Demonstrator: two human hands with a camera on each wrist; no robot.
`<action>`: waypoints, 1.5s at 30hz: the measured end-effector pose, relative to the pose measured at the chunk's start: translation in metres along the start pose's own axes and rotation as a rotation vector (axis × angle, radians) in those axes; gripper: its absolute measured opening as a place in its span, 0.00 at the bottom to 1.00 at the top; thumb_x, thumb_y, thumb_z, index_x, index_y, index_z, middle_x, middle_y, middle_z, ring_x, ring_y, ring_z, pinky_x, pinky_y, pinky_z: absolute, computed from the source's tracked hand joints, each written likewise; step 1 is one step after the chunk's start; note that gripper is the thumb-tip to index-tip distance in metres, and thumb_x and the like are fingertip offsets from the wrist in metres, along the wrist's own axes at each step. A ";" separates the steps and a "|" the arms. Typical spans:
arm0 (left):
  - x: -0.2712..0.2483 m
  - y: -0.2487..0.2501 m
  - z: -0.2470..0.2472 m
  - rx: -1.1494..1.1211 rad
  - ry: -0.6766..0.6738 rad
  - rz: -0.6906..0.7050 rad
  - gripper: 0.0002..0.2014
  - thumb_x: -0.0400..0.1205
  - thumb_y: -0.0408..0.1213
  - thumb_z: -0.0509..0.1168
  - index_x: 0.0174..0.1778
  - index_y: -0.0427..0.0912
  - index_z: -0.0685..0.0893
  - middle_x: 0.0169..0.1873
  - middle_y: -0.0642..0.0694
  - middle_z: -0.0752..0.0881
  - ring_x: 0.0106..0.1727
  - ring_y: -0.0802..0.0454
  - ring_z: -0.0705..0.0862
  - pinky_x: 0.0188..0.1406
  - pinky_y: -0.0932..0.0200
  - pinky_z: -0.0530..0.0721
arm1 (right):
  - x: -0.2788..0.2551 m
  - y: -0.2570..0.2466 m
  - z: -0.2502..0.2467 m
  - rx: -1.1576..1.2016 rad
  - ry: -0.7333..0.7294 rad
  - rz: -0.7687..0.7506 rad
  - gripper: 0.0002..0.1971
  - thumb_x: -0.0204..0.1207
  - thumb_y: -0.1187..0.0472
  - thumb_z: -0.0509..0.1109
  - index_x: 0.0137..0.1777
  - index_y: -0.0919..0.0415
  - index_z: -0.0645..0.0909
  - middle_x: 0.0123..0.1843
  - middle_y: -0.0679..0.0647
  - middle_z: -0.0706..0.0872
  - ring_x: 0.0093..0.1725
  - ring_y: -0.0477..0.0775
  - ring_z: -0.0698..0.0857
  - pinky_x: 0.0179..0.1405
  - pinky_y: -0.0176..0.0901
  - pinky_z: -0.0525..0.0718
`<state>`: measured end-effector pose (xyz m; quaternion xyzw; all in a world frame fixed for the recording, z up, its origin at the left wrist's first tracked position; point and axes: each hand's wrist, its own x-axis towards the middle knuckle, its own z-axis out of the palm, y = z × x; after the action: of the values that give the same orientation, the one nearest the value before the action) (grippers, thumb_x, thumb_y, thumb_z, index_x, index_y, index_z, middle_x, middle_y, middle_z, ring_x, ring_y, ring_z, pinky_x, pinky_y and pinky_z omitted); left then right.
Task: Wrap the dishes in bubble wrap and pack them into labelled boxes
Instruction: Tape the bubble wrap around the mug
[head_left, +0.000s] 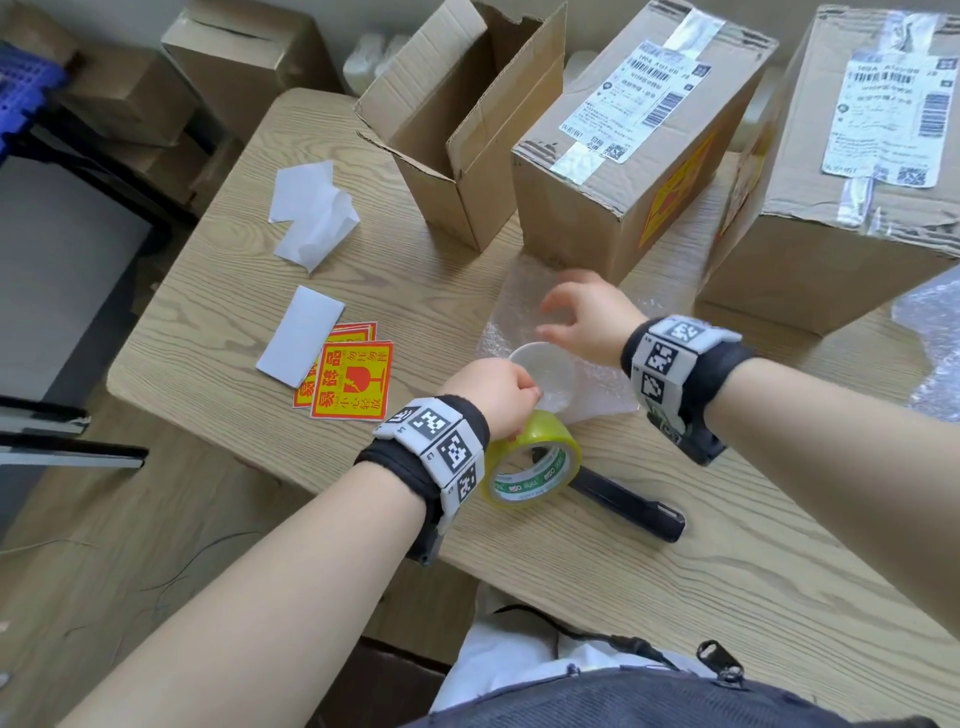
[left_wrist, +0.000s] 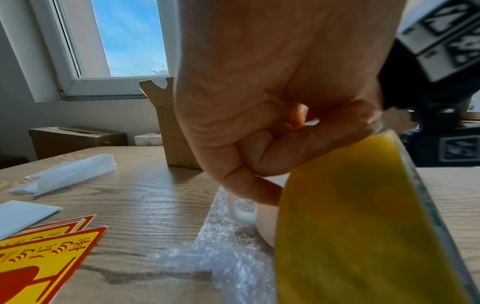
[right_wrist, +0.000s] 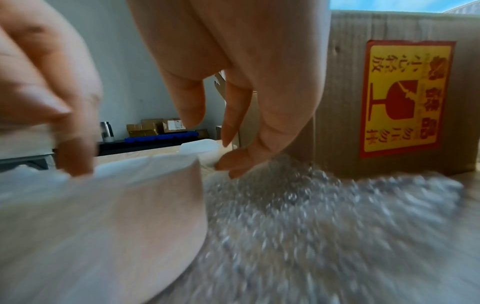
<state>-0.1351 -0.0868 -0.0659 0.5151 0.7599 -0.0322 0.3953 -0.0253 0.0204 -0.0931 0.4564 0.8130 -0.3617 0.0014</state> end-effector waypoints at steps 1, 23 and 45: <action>-0.001 0.000 0.000 0.011 -0.005 0.001 0.19 0.86 0.44 0.56 0.27 0.49 0.76 0.23 0.51 0.81 0.34 0.49 0.82 0.46 0.55 0.82 | 0.008 -0.005 -0.004 -0.049 -0.053 0.018 0.20 0.76 0.51 0.70 0.66 0.57 0.79 0.78 0.57 0.66 0.70 0.56 0.76 0.66 0.45 0.75; -0.009 0.007 0.000 0.099 -0.019 0.028 0.16 0.87 0.44 0.55 0.50 0.42 0.87 0.47 0.41 0.89 0.52 0.43 0.84 0.46 0.58 0.76 | -0.032 0.016 0.005 -0.153 0.253 -0.352 0.03 0.65 0.58 0.81 0.37 0.55 0.91 0.46 0.49 0.88 0.54 0.67 0.77 0.48 0.50 0.75; -0.023 0.012 0.017 -0.480 0.103 -0.090 0.12 0.85 0.38 0.55 0.42 0.50 0.83 0.14 0.53 0.82 0.26 0.55 0.85 0.53 0.52 0.86 | -0.054 0.023 0.017 0.486 -0.140 0.026 0.15 0.80 0.47 0.64 0.43 0.56 0.87 0.55 0.48 0.86 0.59 0.48 0.81 0.65 0.45 0.74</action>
<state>-0.1121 -0.1067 -0.0589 0.3730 0.7871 0.1578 0.4651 0.0181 -0.0220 -0.1009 0.4275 0.6940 -0.5774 -0.0474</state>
